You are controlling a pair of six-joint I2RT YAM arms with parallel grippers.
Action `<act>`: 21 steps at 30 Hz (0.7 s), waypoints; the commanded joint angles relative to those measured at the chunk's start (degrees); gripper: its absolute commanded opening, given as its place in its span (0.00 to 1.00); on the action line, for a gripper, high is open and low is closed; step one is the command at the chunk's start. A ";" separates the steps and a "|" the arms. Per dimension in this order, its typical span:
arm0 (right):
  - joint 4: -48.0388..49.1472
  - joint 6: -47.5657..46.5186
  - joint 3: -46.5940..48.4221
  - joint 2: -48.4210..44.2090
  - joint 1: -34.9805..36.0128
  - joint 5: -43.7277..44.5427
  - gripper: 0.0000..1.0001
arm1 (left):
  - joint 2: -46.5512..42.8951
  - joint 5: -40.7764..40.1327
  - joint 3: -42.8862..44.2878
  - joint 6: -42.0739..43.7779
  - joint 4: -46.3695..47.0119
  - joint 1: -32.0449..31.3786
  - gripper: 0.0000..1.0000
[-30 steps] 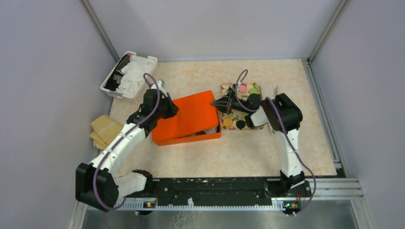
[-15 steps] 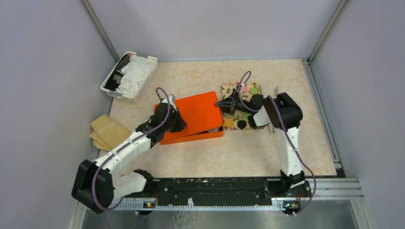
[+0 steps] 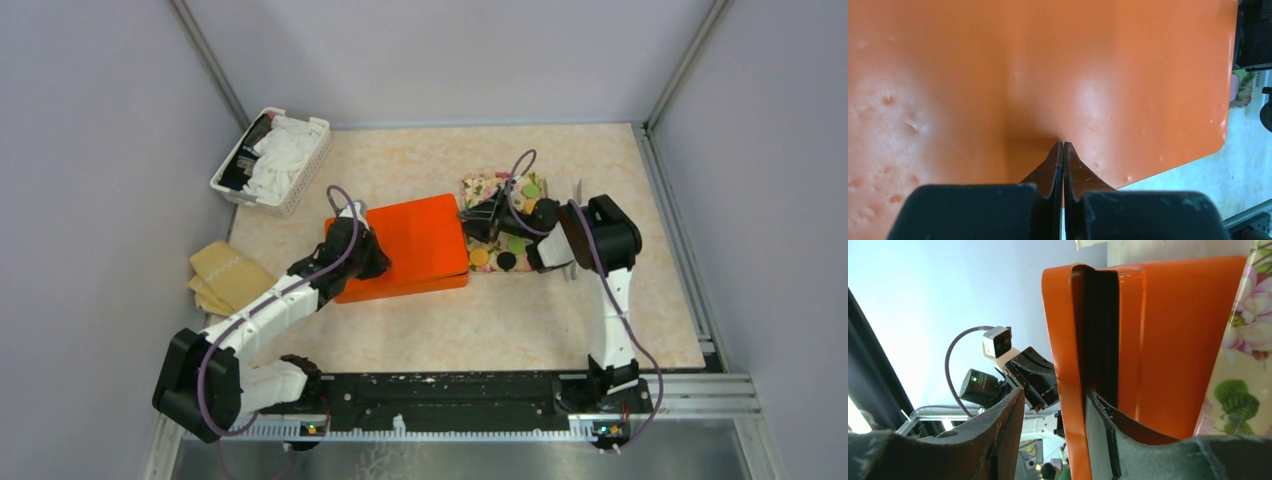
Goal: Pack the cookies
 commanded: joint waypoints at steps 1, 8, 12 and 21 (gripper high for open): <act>10.09 -2.32 -2.09 -7.12 -1.96 1.85 0.46 | 0.44 0.17 -0.14 -0.40 2.93 -0.25 0.00; -14.55 -17.47 -3.98 -17.97 -2.86 4.04 0.46 | 2.30 2.56 0.16 -0.94 4.31 -0.31 0.00; -28.38 -26.12 -3.87 -22.73 -3.40 7.03 0.46 | 3.19 3.68 0.08 -1.51 5.21 -0.32 0.00; -49.65 -38.10 -1.91 -27.90 -3.94 13.55 0.46 | 5.03 4.70 -0.02 -1.78 6.57 -0.54 0.00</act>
